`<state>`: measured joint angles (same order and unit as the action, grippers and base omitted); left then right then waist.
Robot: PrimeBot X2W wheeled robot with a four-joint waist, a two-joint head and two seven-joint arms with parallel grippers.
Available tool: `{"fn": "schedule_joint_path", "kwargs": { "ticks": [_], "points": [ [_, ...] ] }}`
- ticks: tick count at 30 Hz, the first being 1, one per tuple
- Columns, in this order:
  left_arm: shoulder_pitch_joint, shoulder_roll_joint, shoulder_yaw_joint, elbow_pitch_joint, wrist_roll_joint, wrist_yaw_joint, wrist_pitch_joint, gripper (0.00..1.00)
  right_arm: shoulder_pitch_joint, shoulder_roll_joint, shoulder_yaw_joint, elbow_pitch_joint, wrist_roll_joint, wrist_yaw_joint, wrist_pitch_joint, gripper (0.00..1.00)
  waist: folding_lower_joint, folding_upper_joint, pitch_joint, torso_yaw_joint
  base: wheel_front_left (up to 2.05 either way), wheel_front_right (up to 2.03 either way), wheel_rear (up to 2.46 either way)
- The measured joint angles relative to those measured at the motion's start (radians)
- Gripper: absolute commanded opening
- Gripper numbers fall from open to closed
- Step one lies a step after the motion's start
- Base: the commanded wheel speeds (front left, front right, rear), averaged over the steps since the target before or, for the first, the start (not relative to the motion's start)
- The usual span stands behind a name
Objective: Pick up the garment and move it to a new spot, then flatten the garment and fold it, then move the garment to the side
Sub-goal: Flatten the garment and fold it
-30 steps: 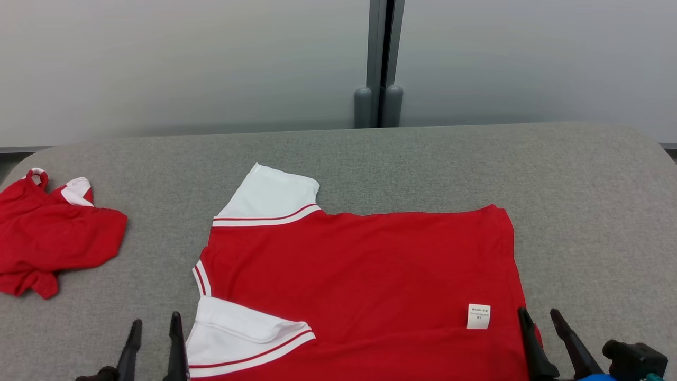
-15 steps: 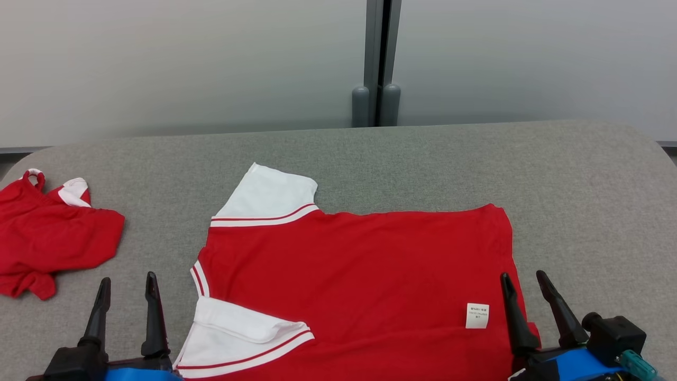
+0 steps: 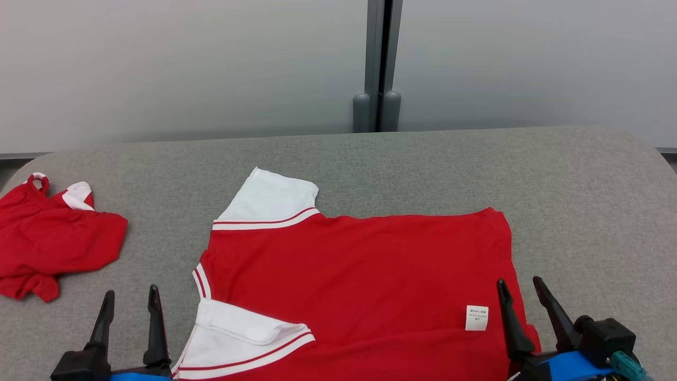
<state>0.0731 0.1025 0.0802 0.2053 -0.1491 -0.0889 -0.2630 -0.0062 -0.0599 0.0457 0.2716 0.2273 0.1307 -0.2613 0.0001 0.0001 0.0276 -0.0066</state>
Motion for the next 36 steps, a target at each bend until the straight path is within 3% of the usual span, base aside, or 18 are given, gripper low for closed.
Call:
{"fn": "schedule_joint_path", "kwargs": {
  "ticks": [31, 36],
  "points": [
    [-0.015, -0.011, 0.03, 0.029, 0.018, -0.026, 0.0, 1.0, 0.0, 0.008, 0.001, 0.02, -0.015, 0.0, 0.0, 1.0, -0.0001, 0.0, -0.006, -0.008, 0.0, 0.0, 0.0],
    [-0.091, 0.012, 0.014, 0.045, 0.017, -0.032, 0.0, 1.0, -0.045, 0.006, 0.001, 0.026, -0.027, 0.0, 0.0, 1.0, -0.0001, 0.0, 0.016, -0.014, 0.0, 0.0, 0.0]
  ]
}}
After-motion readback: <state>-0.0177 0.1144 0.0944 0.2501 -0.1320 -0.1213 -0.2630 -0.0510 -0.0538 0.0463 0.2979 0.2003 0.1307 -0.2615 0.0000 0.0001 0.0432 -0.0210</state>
